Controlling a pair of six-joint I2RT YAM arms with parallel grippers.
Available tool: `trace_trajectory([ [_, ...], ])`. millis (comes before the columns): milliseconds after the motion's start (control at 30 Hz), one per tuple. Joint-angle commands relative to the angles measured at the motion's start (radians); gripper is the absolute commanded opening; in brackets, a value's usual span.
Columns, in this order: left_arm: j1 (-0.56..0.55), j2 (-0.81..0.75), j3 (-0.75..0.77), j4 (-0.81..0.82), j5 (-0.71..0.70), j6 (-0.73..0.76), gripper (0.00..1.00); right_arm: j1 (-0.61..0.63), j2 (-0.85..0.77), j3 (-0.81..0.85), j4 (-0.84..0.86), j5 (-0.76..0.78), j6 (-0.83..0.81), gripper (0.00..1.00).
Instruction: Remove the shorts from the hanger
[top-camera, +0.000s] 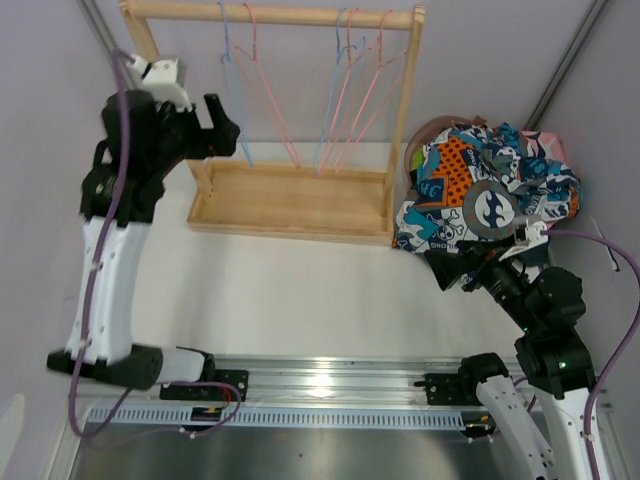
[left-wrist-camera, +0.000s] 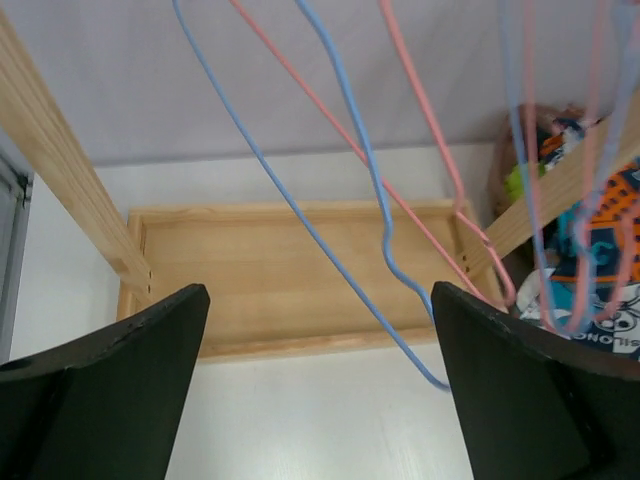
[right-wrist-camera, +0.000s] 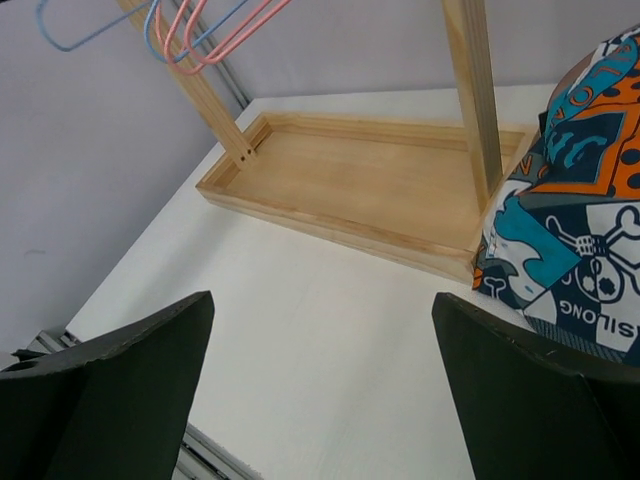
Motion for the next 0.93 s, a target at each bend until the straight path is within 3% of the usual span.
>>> trace_trajectory([
  [0,-0.030,-0.201,-0.190,-0.014,0.041,-0.031,0.99,0.004,0.068,0.076,-0.048,0.007,0.024,0.99],
  [133,-0.059,-0.546,-0.403,0.041,0.101,-0.055,0.99,0.004,0.153,0.240,-0.045,-0.045,0.029,0.99],
  [367,-0.097,-0.790,-0.476,-0.031,0.098,-0.049,0.99,0.004,0.383,0.689,-0.066,-0.079,0.023,0.99],
  [533,-0.097,-0.829,-0.516,-0.037,0.094,-0.062,0.99,0.002,0.446,0.772,-0.071,-0.062,0.033,0.99],
  [900,-0.097,-0.832,-0.510,-0.022,0.097,-0.063,0.99,0.005,0.461,0.814,-0.291,0.146,-0.059,1.00],
])
